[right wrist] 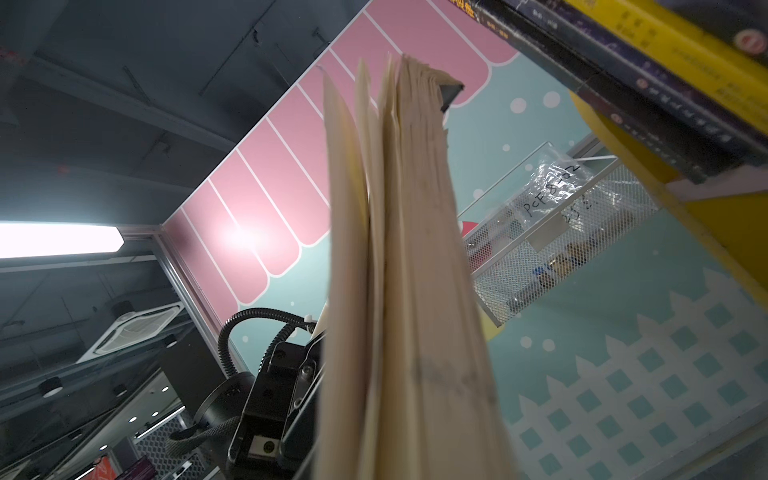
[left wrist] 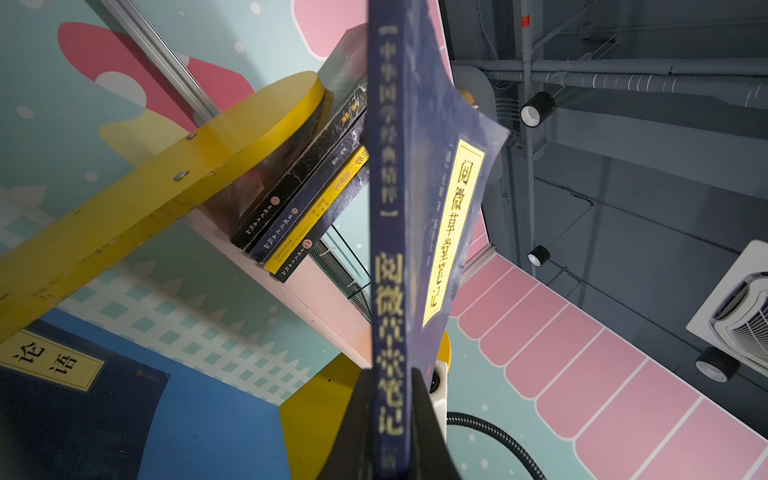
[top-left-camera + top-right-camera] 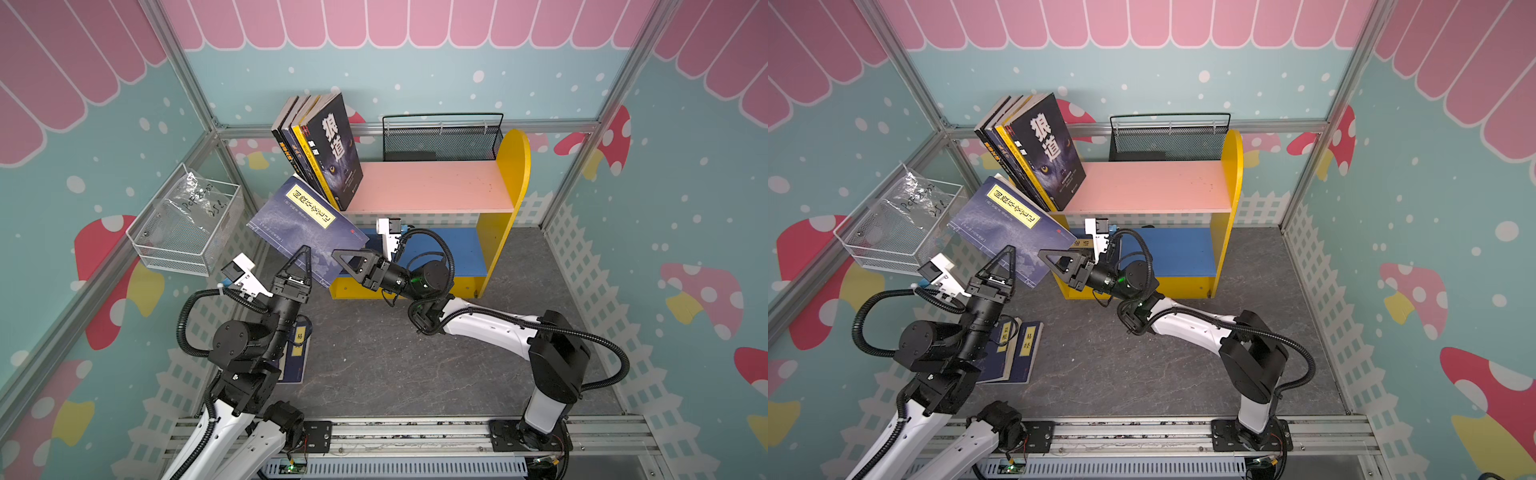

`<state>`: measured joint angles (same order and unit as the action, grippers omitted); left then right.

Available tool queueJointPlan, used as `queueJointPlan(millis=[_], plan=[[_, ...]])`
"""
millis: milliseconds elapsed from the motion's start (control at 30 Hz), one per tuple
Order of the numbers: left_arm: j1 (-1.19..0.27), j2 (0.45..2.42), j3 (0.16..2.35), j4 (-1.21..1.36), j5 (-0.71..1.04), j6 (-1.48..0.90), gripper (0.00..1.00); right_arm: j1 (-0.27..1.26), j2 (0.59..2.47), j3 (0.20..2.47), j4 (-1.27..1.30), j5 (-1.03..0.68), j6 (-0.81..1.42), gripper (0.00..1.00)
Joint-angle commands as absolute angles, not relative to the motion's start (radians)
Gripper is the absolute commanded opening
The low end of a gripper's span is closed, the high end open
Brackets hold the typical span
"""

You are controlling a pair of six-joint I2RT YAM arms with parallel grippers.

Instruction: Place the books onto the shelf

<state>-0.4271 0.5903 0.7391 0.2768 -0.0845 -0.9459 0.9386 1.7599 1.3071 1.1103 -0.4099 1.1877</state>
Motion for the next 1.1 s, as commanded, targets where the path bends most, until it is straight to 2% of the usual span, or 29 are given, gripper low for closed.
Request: queueJointPlan(millis=[0,67,133,200,300,400,467,500,533,633,800,900,1067], plan=[[-0.434,0.588,0.748,0.296,-0.086,-0.949,0.14,0.94,1.725,1.282,1.12,-0.356,1.164,0.11],[-0.434,0.592,0.756,0.278,-0.079,-0.948,0.28,0.939,1.706,1.272,1.101,-0.344,1.149,0.11],[-0.434,0.58,0.759,0.238,-0.094,-0.943,0.49,0.931,1.675,1.241,1.082,-0.321,1.135,0.1],[-0.434,0.549,0.759,0.173,-0.129,-0.928,0.66,0.924,1.628,1.201,1.058,-0.302,1.084,0.1],[-0.434,0.487,0.781,0.018,-0.194,-0.891,0.77,0.905,1.541,1.172,0.868,-0.303,0.998,0.1],[-0.434,0.442,0.818,-0.168,-0.253,-0.851,0.82,0.872,1.47,1.187,0.564,-0.361,0.913,0.09],[-0.434,0.43,0.855,-0.304,-0.297,-0.822,0.84,0.843,1.409,1.138,0.467,-0.4,0.897,0.09],[-0.434,0.43,0.875,-0.375,-0.328,-0.807,0.97,0.826,1.374,1.102,0.43,-0.417,0.893,0.09],[-0.434,0.434,0.897,-0.456,-0.376,-0.803,1.0,0.812,1.343,1.075,0.381,-0.434,0.885,0.09],[-0.434,0.449,0.919,-0.655,-0.522,-0.859,1.0,0.801,1.251,0.979,0.307,-0.431,0.865,0.1],[-0.434,0.452,0.861,-0.656,-0.527,-0.891,1.0,0.801,1.162,0.81,0.346,-0.389,0.924,0.1],[-0.434,0.479,0.87,-0.642,-0.49,-0.878,1.0,0.79,1.173,0.755,0.412,-0.424,0.938,0.1],[-0.434,0.49,0.876,-0.64,-0.459,-0.87,1.0,0.698,1.298,0.793,0.495,-0.566,0.931,0.11]])
